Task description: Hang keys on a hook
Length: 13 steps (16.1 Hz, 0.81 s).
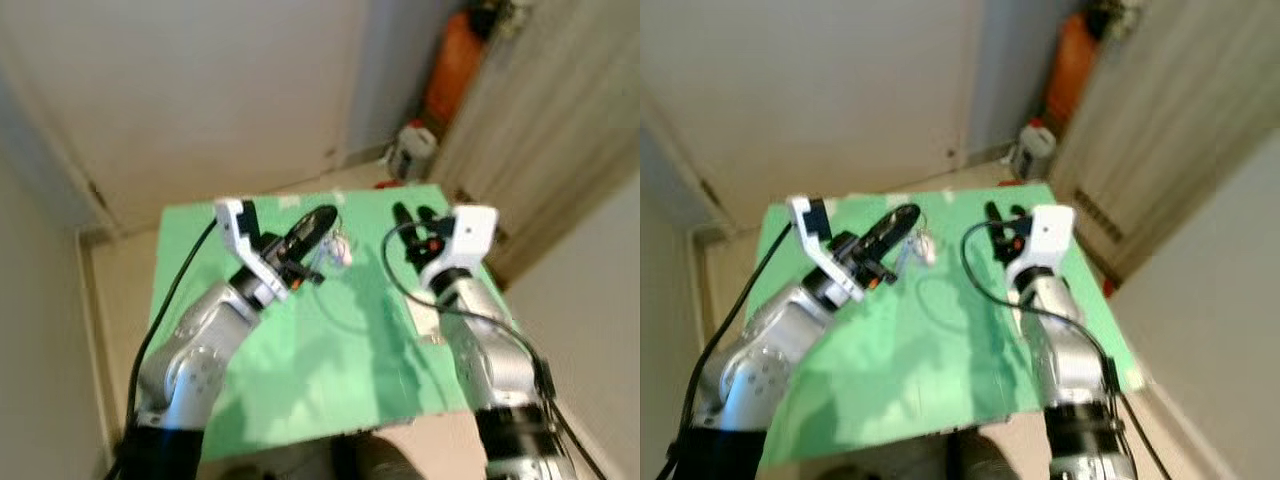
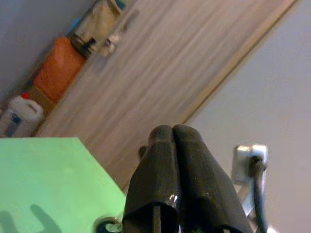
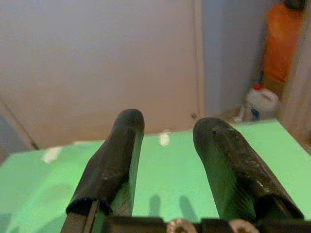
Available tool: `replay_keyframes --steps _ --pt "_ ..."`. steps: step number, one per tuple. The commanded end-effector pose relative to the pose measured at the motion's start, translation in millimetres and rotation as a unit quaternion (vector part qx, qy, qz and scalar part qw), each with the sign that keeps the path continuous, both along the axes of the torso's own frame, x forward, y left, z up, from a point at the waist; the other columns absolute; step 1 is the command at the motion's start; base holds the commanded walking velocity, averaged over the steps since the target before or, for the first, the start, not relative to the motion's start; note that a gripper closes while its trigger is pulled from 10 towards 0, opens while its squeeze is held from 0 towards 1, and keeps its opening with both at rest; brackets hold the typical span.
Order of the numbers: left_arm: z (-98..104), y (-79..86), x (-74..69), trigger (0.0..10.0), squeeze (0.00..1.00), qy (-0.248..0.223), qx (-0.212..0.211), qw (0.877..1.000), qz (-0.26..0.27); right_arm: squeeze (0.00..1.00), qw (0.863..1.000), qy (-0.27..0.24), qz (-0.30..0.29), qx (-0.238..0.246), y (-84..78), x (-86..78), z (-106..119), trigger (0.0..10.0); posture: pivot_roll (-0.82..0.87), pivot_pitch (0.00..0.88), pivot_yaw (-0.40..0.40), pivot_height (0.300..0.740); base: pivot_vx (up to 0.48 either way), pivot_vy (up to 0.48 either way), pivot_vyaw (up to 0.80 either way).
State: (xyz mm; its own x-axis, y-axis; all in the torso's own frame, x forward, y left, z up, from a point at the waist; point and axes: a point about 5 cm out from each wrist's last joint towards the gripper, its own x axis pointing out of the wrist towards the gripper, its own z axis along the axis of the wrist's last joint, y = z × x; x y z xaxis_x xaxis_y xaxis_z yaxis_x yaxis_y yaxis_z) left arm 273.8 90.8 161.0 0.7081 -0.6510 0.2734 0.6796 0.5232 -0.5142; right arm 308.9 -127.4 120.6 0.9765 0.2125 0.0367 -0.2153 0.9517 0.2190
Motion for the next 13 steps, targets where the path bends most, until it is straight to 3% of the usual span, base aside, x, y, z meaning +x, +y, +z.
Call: replay_keyframes --steps 1,11,13 --pt "4.8 -7.7 -1.2 10.0 0.00 -0.007 -0.007 1.000 -0.011 0.00 1.000 0.002 -0.010 -0.007 -7.6 -0.8 -1.2 10.0 0.07 0.125 -0.017 0.740 0.000 0.000 -0.80" --pt "9.1 -9.1 4.1 10.0 0.00 -0.034 0.002 0.999 0.014 0.00 1.000 -0.002 -0.031 -0.001 -9.4 1.0 -0.5 10.0 0.07 0.115 -0.008 0.740 0.000 0.000 -0.80" --pt "11.4 -9.2 3.6 10.0 0.00 -0.041 -0.006 0.999 0.011 0.00 0.999 -0.005 -0.033 0.003 -8.5 2.2 1.0 10.0 0.07 0.109 -0.012 0.740 0.000 0.000 0.00"
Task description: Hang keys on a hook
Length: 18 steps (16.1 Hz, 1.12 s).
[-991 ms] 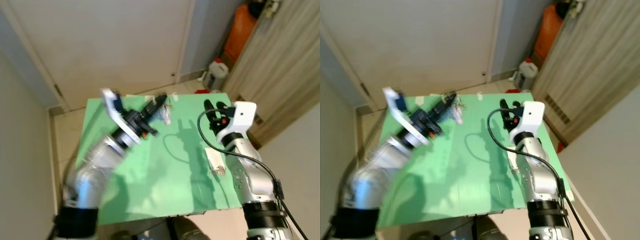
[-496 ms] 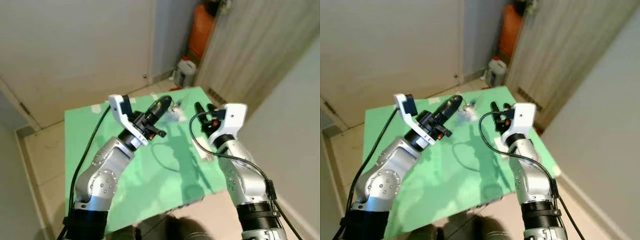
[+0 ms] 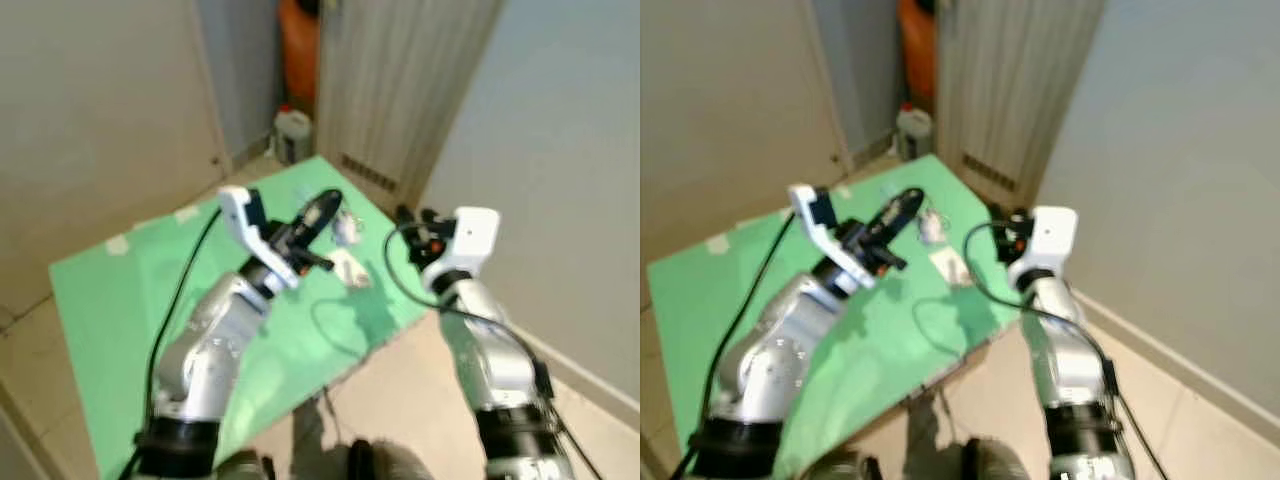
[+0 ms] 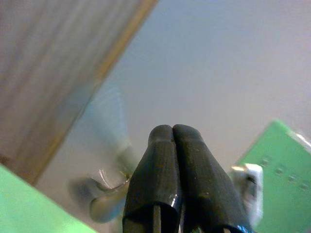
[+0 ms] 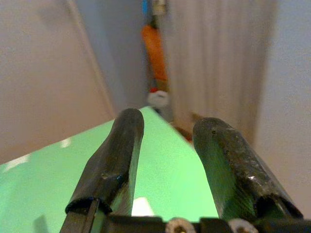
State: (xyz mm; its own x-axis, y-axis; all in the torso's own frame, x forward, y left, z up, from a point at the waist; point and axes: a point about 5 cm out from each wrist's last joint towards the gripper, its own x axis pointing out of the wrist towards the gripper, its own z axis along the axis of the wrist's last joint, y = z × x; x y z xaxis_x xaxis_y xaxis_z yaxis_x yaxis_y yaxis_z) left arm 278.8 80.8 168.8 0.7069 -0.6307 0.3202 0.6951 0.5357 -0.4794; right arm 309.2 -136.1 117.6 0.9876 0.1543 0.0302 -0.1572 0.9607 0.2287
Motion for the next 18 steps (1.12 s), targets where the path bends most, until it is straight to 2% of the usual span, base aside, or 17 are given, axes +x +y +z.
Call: replay_keyframes --steps 1,8,18 --pt "5.2 0.4 -1.6 10.0 0.00 -0.016 -0.004 1.000 -0.003 0.00 1.000 -0.009 -0.004 -0.001 1.0 2.3 4.3 10.0 0.07 0.109 -0.012 0.740 0.000 0.000 0.00" --pt "21.1 -6.3 -3.9 10.0 0.00 -0.045 -0.029 0.998 -0.031 0.00 1.000 -0.015 -0.003 0.019 0.5 2.6 7.0 10.0 0.07 0.113 -0.016 0.740 0.000 -0.321 0.00" --pt "33.7 -16.9 -7.3 10.0 0.00 -0.064 -0.040 0.995 -0.068 0.00 0.999 -0.016 -0.010 0.036 -3.8 3.6 9.6 10.0 0.06 0.118 -0.009 0.740 0.000 -0.458 0.00"
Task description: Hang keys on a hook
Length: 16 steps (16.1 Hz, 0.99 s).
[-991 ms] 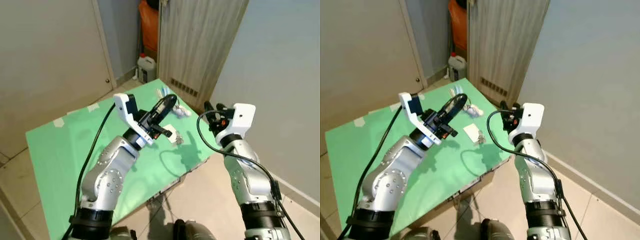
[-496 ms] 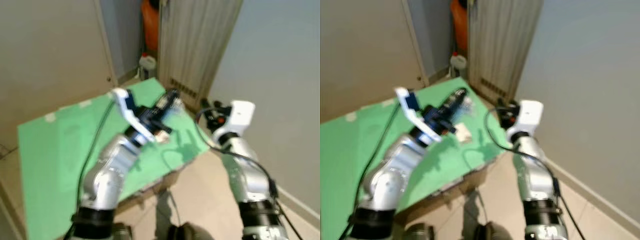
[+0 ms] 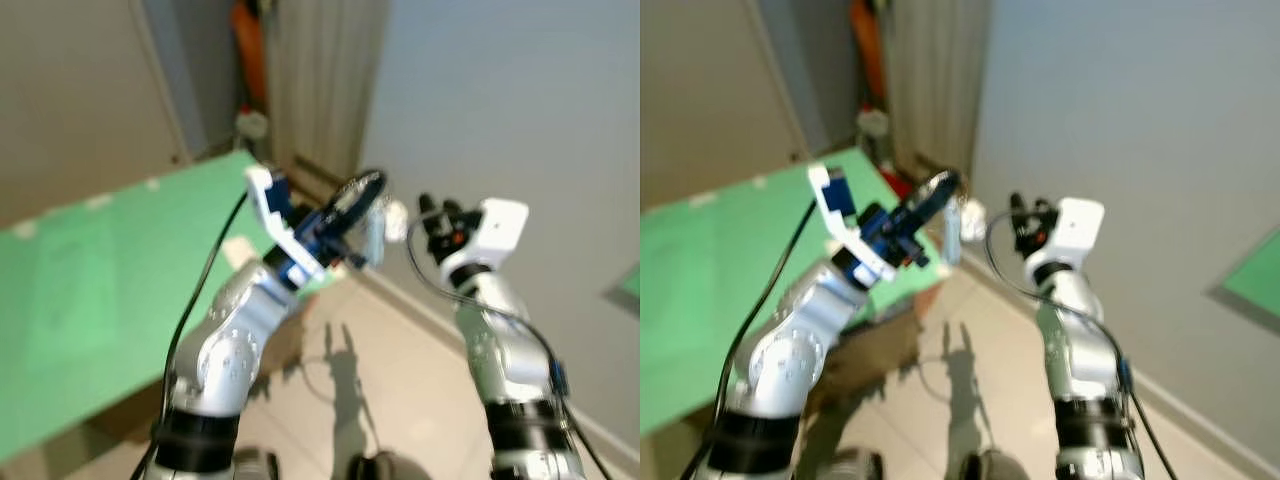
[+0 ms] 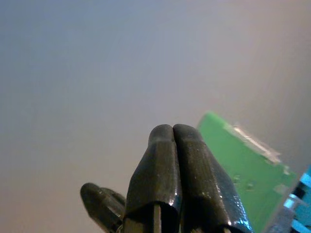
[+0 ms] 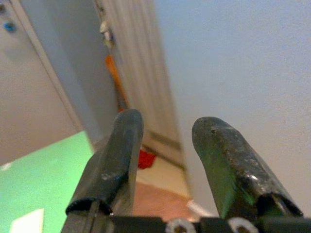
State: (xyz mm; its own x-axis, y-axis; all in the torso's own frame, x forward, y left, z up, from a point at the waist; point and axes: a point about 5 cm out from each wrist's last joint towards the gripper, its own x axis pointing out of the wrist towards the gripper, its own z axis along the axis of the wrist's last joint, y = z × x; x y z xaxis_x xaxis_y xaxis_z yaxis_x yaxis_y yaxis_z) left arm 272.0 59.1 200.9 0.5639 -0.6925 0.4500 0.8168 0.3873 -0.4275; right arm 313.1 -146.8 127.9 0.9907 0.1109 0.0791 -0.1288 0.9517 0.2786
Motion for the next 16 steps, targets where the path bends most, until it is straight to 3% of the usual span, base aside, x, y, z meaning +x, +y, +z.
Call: replay_keyframes --steps 1,11,16 --pt "2.2 4.2 -0.1 10.0 0.00 -0.005 0.000 1.000 0.003 0.00 1.000 0.005 0.009 0.008 6.6 -0.3 -0.6 10.0 0.06 0.118 -0.008 0.740 0.000 -0.458 0.00" --pt "6.6 -2.8 -0.3 10.0 0.00 -0.012 -0.001 1.000 -0.017 0.00 0.999 0.016 -0.024 0.018 -4.1 1.2 0.4 10.0 0.05 0.115 0.001 0.740 0.000 -0.458 0.00" --pt "-3.2 0.1 -1.9 10.0 0.00 0.001 0.006 1.000 -0.021 0.00 0.999 0.025 -0.038 0.006 -7.8 -1.5 -2.7 10.0 0.03 0.113 0.010 0.740 0.000 -0.457 -0.80"
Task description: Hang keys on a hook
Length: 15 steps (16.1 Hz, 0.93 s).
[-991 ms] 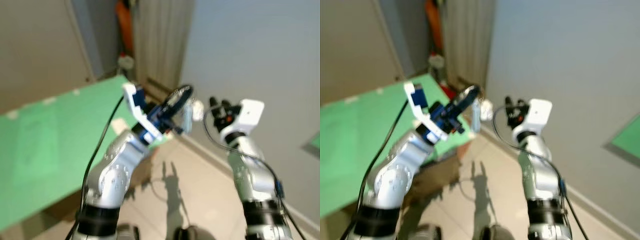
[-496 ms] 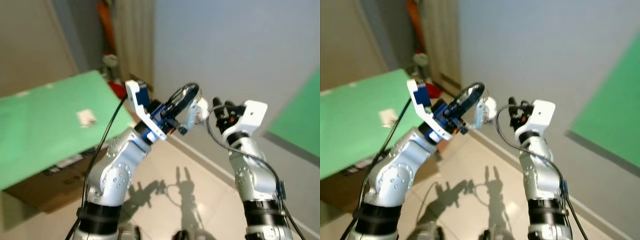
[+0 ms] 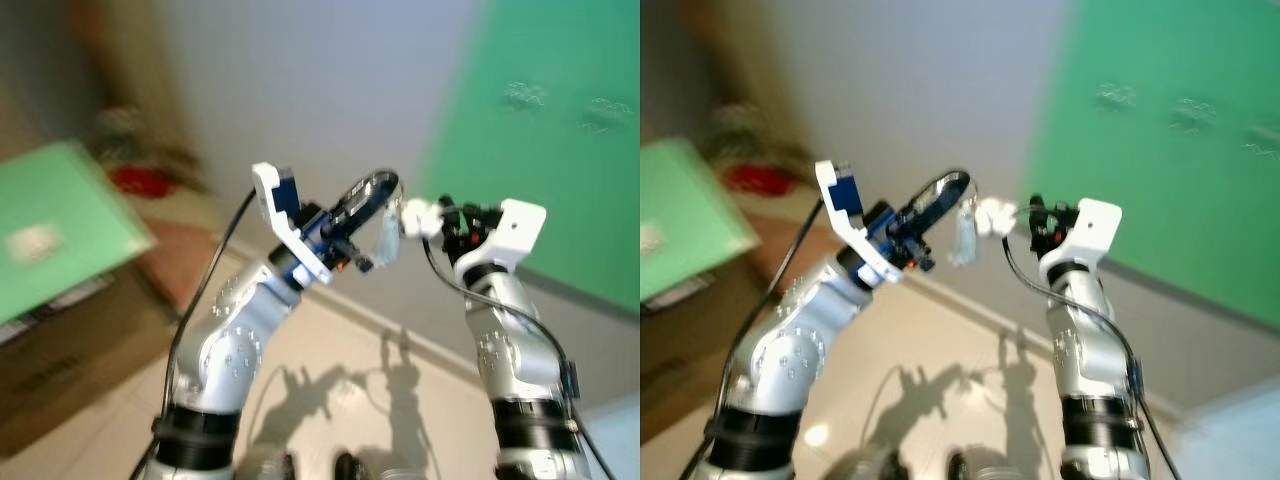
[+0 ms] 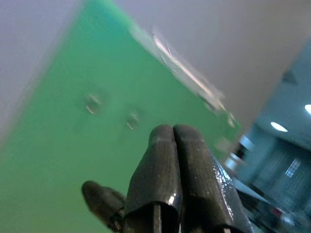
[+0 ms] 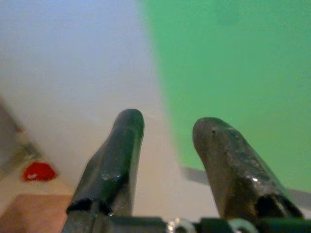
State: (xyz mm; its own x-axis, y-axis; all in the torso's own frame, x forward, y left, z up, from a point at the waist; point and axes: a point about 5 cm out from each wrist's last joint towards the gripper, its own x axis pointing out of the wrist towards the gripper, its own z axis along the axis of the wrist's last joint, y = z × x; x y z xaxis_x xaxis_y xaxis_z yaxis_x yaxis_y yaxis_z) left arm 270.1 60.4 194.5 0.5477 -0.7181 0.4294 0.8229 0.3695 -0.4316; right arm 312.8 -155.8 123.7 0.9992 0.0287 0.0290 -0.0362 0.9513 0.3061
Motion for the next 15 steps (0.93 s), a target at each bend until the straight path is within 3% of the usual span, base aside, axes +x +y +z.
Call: replay_keyframes --steps 1,8,10,15 --pt "1.3 -0.4 -0.2 10.0 0.00 -0.002 -0.003 1.000 -0.006 0.00 1.000 -0.001 0.003 -0.007 1.3 -1.8 1.2 10.0 0.03 0.110 0.010 0.740 0.000 -0.458 -0.80" --pt "-0.4 -1.8 2.1 10.0 0.00 0.003 -0.008 1.000 -0.007 0.00 1.000 -0.003 0.002 -0.016 -1.6 -1.8 3.2 10.0 0.02 0.091 0.009 0.740 0.000 -0.402 -0.80" --pt "5.8 -3.4 4.2 10.0 0.00 0.001 -0.019 1.000 -0.009 0.00 1.000 -0.004 0.002 -0.017 -1.5 -1.1 3.8 10.0 0.02 0.090 0.009 0.740 0.000 0.000 -0.80" --pt "14.9 0.2 10.7 10.0 0.00 -0.008 -0.017 1.000 0.013 0.00 0.997 -0.041 0.052 -0.044 3.9 -10.0 8.3 10.0 0.02 0.098 0.015 0.740 0.000 0.000 0.16"
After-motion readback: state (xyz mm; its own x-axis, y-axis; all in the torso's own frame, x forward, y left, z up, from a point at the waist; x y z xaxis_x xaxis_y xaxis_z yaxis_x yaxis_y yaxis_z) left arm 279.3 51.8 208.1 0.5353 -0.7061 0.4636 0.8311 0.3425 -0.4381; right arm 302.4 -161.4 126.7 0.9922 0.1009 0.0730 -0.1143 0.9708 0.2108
